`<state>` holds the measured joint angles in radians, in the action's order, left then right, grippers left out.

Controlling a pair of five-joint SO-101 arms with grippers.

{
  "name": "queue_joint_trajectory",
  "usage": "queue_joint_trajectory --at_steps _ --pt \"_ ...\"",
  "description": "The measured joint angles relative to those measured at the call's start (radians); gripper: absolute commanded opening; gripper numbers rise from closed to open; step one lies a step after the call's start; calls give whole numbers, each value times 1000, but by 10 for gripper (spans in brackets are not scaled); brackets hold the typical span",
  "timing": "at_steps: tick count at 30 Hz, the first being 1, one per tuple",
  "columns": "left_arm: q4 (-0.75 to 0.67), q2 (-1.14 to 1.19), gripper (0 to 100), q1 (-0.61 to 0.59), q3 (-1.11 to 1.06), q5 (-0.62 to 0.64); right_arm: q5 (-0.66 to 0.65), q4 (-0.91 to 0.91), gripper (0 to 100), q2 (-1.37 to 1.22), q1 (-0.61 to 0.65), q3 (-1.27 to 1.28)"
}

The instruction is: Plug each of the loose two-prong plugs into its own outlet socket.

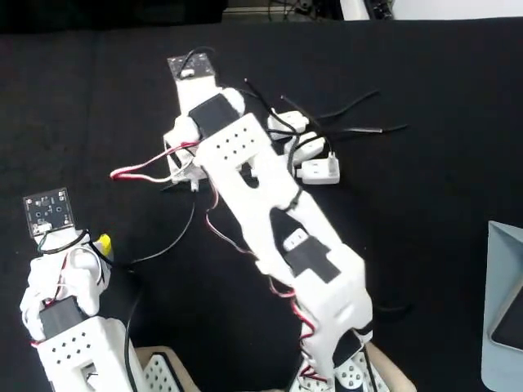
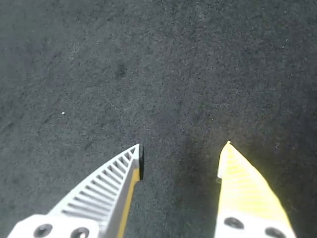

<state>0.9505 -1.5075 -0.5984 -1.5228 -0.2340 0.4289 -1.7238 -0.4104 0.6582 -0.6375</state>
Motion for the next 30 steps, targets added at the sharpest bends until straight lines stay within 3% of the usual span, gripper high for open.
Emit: queue_joint_trajectory --at_steps 12,19,26,30 --pt "-5 0 257 0 0 0 3 21 11 393 0 419" --pt "-5 0 257 0 0 0 3 272 13 641 0 885" --pt "-5 0 257 0 0 0 -75 462 206 767 -29 1217" --pt "-5 0 257 0 0 0 -178 434 220 773 -71 1237"
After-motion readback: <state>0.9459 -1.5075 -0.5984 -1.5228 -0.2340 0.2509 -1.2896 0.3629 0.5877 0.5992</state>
